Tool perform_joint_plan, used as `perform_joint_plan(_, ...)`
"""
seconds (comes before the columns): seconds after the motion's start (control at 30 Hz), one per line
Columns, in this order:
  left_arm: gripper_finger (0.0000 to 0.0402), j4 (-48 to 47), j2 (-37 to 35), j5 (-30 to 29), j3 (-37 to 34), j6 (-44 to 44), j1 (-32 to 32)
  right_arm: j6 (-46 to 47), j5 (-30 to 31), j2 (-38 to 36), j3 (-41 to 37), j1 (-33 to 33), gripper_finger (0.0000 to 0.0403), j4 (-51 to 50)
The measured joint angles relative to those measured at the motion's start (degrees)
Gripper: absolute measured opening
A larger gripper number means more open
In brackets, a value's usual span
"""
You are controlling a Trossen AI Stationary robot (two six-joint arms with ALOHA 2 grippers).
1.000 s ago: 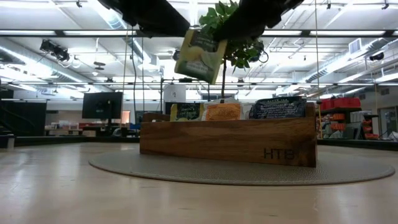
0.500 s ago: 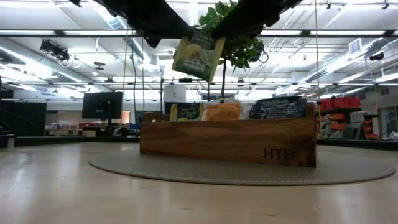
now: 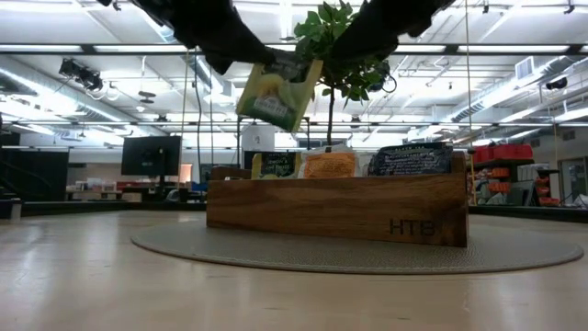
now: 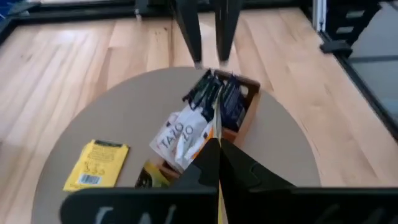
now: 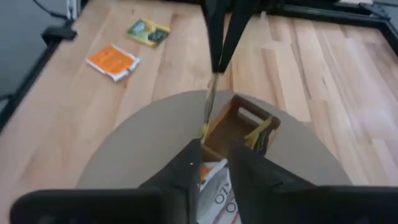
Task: Pick & Place Tea
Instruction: Put the yellow tea bag into the left section of the wooden organizer
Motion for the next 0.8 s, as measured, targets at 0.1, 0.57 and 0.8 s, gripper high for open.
perform_joint_plan(0.1, 0.0002, -0.17, 0.0, 0.07, -0.04, 0.48, -0.5, 0.13, 0.24, -1.91, -1.18, 0.61, 0.0108, 0.62)
perform_joint_plan(0.57, 0.0001, 20.42, -1.93, 9.91, -9.73, 2.09, 0.04, 1.19, 3.76, -13.87, -15.05, 1.12, 0.013, 10.5)
perform_joint_plan(0.8, 0.0001, 29.38, -5.25, 11.56, -17.6, 2.13, 2.88, 3.15, 5.9, -18.59, -21.23, 1.1, 0.0128, 15.07)
